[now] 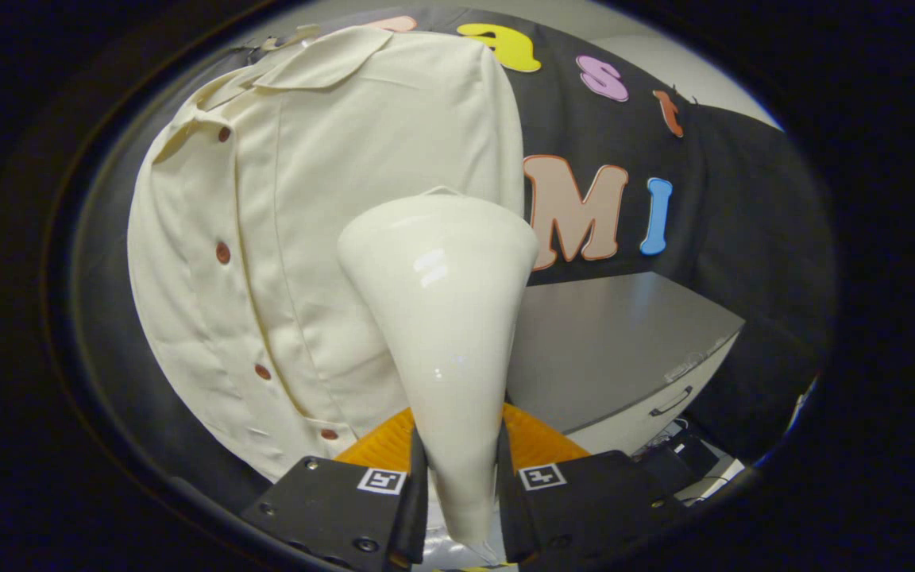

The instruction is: Iron the clothes twice with a garment steamer, once on the left side and once on the right side.

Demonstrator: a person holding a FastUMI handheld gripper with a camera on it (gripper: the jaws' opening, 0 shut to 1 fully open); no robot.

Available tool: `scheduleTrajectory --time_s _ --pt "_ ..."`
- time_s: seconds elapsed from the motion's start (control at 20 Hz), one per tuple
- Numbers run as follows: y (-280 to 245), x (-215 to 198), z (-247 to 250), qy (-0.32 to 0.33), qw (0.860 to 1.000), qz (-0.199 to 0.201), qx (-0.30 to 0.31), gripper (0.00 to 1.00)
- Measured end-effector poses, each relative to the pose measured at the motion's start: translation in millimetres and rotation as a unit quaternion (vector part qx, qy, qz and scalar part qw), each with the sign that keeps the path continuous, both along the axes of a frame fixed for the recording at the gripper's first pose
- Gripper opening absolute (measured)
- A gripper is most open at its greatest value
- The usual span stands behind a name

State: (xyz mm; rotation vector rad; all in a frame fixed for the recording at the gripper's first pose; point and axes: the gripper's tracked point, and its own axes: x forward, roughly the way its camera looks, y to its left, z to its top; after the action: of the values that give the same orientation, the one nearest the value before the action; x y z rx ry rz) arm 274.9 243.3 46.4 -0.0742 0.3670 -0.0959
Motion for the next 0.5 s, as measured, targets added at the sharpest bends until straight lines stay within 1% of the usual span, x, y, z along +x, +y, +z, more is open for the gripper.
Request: scheduleTrajectory --time_s 0.3,0.5 --pt "2.1 -3.6 -40.3 0.024 1.0 -0.001 -0.01 0.38" --pt "1.4 -8.3 -75.7 0.052 0.999 -0.01 -0.01 0.38"
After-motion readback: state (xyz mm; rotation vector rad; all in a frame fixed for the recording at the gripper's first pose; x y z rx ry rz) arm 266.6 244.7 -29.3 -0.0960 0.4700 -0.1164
